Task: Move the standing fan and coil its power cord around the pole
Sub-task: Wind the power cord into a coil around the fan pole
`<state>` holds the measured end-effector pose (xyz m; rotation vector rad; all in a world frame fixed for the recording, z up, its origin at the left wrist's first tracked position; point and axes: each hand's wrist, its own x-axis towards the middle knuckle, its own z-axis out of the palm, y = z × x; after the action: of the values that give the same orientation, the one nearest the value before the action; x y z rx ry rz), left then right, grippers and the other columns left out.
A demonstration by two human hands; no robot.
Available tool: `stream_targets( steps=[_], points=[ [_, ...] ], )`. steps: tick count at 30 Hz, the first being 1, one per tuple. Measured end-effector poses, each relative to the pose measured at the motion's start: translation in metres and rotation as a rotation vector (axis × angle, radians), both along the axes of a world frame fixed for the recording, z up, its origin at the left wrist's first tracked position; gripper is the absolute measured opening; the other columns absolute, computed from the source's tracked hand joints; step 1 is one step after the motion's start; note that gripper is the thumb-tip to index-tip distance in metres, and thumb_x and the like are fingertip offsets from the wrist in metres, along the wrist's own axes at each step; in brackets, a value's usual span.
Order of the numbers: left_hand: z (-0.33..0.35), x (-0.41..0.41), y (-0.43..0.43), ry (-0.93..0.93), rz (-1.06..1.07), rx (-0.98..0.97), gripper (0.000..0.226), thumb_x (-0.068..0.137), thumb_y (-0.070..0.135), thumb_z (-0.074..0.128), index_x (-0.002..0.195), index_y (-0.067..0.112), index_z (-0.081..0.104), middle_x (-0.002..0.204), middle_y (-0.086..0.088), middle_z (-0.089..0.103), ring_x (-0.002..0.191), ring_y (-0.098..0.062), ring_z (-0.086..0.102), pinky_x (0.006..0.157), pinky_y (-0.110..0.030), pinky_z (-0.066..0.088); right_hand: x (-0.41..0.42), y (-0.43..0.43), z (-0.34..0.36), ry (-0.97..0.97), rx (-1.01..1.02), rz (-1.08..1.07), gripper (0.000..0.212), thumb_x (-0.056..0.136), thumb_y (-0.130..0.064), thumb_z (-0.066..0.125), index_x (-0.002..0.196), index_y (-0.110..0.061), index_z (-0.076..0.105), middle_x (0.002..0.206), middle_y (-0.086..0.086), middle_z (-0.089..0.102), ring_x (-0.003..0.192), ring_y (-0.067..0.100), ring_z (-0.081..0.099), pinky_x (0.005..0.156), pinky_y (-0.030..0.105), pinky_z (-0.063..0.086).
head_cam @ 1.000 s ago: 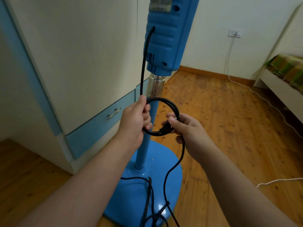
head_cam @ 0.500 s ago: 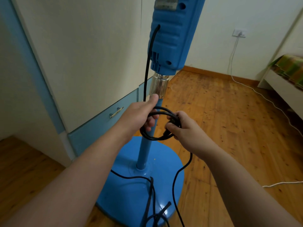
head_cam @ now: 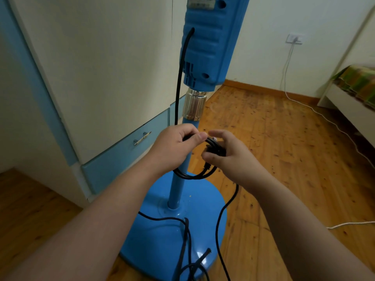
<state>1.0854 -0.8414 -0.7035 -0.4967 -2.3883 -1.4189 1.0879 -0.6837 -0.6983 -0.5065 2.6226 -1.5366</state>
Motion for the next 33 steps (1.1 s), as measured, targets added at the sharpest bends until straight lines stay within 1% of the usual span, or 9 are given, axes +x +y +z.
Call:
stream_targets(
  steps=[3,6,9,12,19,24,28,30,33],
  points=[
    [0.001,0.0,0.002,-0.004,0.048,0.157,0.028,0.09,0.033,0.052,0.073,0.011,0.058,0.047,0.013,0.044,0.043,0.001,0.039,0.043,-0.009,0.031,-0.001,0.006,0.001,-0.11,-0.255,0.014,0.062,0.078,-0.006,0.069,0.129,-0.023,0.039,0.093,-0.002,0.071,0.074,0.0,0.066,0.056,0.01,0.043],
    [0.001,0.0,0.006,-0.067,0.051,0.409,0.032,0.092,0.028,0.049,0.08,-0.001,0.055,0.037,0.015,0.042,0.033,0.0,0.038,0.037,-0.008,0.03,-0.003,0.012,0.001,-0.142,-0.394,0.04,0.047,0.077,0.0,0.066,0.119,-0.014,0.051,0.094,0.003,0.074,0.07,0.004,0.064,0.054,0.015,0.041],
    [-0.002,0.0,0.011,-0.087,0.085,0.481,0.034,0.093,0.029,0.049,0.083,-0.003,0.055,0.036,0.014,0.04,0.031,0.0,0.037,0.036,-0.009,0.029,-0.005,0.012,-0.002,-0.126,-0.427,0.051,0.028,0.08,-0.002,0.063,0.107,-0.013,0.063,0.1,0.013,0.071,0.076,0.011,0.063,0.059,0.021,0.044],
    [-0.007,-0.001,0.013,-0.097,0.129,0.487,0.033,0.092,0.033,0.048,0.079,0.003,0.055,0.037,0.014,0.038,0.033,-0.001,0.035,0.037,-0.011,0.028,-0.004,0.011,-0.004,-0.155,-0.49,0.08,0.024,0.083,0.001,0.058,0.103,-0.011,0.064,0.09,0.004,0.074,0.079,0.016,0.069,0.056,0.017,0.048],
    [-0.009,-0.006,0.015,-0.191,0.156,0.573,0.03,0.092,0.035,0.049,0.073,0.012,0.054,0.037,0.014,0.037,0.032,-0.002,0.034,0.036,-0.013,0.028,-0.003,0.012,0.002,-0.142,-0.424,0.089,0.048,0.081,-0.001,0.061,0.123,-0.019,0.047,0.094,0.004,0.074,0.075,0.016,0.07,0.052,0.018,0.044],
    [-0.008,-0.006,0.013,-0.188,0.128,0.564,0.029,0.092,0.032,0.05,0.069,0.014,0.054,0.038,0.014,0.037,0.032,-0.002,0.034,0.035,-0.012,0.029,0.0,0.004,-0.005,-0.13,-0.532,-0.003,0.048,0.083,-0.001,0.059,0.123,-0.024,0.044,0.094,0.004,0.074,0.078,0.018,0.069,0.058,0.024,0.042],
    [-0.004,-0.006,0.008,-0.262,0.009,0.574,0.033,0.094,0.027,0.046,0.062,0.017,0.047,0.041,0.008,0.035,0.036,-0.007,0.032,0.04,-0.021,0.032,0.0,-0.002,-0.003,-0.062,-0.55,-0.104,0.038,0.085,-0.004,0.059,0.113,-0.027,0.05,0.089,0.002,0.074,0.074,0.01,0.069,0.052,0.012,0.044],
    [0.004,-0.008,0.0,-0.368,-0.056,0.475,0.031,0.093,0.029,0.044,0.067,0.013,0.052,0.046,0.001,0.05,0.039,-0.013,0.043,0.045,-0.024,0.039,0.0,-0.001,0.001,-0.019,-0.481,-0.107,0.036,0.085,-0.005,0.06,0.113,-0.025,0.05,0.086,0.002,0.073,0.071,0.007,0.068,0.052,0.008,0.043],
    [0.015,-0.008,-0.012,-0.52,-0.142,0.231,0.04,0.082,0.049,0.046,0.088,0.013,0.063,0.075,-0.007,0.071,0.048,-0.019,0.062,0.048,-0.025,0.048,0.0,0.0,0.005,0.005,-0.331,-0.037,0.032,0.086,-0.008,0.059,0.108,-0.028,0.049,0.085,0.002,0.072,0.072,0.007,0.067,0.058,0.012,0.046]
  ],
)
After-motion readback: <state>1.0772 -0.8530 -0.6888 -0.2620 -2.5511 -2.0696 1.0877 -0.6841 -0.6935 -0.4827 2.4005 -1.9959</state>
